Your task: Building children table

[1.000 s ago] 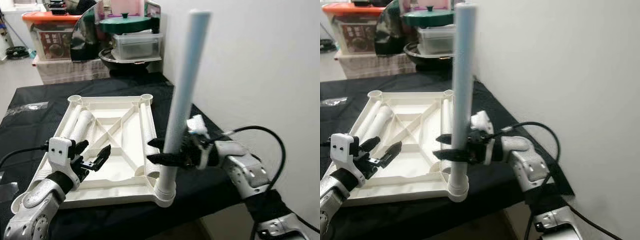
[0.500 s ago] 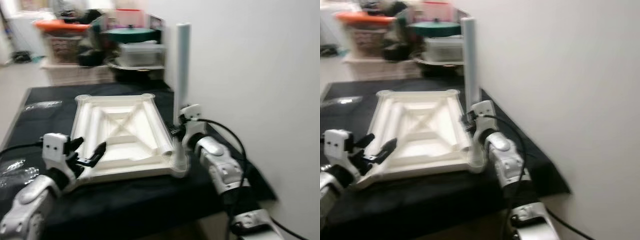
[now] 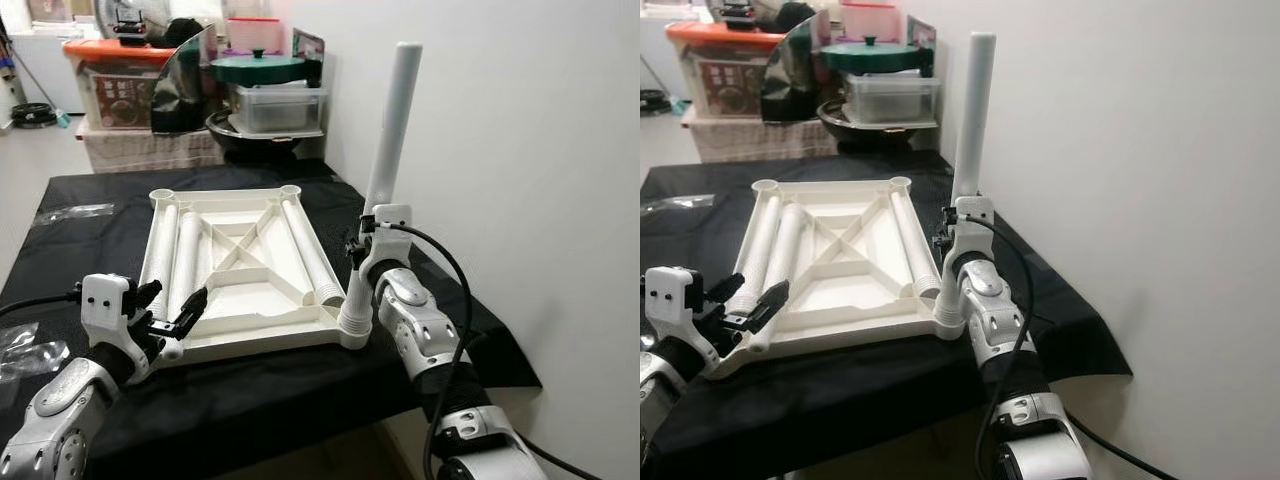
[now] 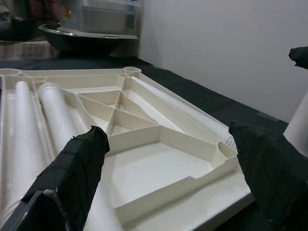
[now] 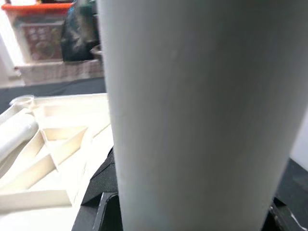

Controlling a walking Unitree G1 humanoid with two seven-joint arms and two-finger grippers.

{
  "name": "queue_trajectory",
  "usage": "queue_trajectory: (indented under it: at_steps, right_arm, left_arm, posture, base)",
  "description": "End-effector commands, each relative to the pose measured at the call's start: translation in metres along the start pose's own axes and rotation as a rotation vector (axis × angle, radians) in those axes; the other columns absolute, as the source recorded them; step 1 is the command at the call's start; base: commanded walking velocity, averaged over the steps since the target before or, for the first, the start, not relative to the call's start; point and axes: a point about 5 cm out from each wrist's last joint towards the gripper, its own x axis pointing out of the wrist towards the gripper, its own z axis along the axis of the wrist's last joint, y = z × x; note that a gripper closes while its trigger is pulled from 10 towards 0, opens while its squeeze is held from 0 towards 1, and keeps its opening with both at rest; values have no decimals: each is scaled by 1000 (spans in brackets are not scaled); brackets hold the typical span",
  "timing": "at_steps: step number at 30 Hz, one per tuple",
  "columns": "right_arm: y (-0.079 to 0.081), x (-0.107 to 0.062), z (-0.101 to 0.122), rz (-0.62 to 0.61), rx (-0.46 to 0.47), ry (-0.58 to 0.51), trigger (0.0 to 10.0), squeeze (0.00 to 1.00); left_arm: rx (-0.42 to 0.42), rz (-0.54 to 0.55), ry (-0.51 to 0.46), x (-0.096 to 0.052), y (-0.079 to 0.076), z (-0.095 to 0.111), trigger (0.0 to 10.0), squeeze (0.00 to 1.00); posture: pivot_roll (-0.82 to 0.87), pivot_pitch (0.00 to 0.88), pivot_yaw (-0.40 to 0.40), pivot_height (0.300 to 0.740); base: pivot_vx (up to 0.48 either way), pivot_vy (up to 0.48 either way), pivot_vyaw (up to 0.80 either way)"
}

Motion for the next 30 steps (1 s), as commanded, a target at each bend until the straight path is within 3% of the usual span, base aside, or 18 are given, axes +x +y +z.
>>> queue_trajectory:
  at_steps: [1,9,18,22,30]
  right_arm:
    - [-17,-10,-60,-90,-4,244,0,0]
    - [-18,-8,-60,-167,-5,233,0,0]
    - [-17,-8,-48,-212,-22,143,0,0]
    - [-23,-15,-41,-238,-17,15,0,0]
    - [-20,-21,-55,-147,-69,50,0,0]
  left_arm:
    - [-5,4,5,2,-1,-3,10000,0]
    - [-1,6,0,4,0,-2,10000,0]
    - [4,19,-5,4,2,-1,10000,0]
    - [4,29,-10,5,3,-1,10000,0]
    - [0,33,-9,6,5,-2,10000,0]
  posture:
    - [42,0,-63,740]
    - [45,0,-59,740]
    - [44,0,-58,740]
    - [45,0,-60,740]
    - [38,0,-57,740]
  base:
    - [0,0,0]
    - [0,0,0]
    - [0,0,0]
    - [0,0,0]
    - [0,0,0]
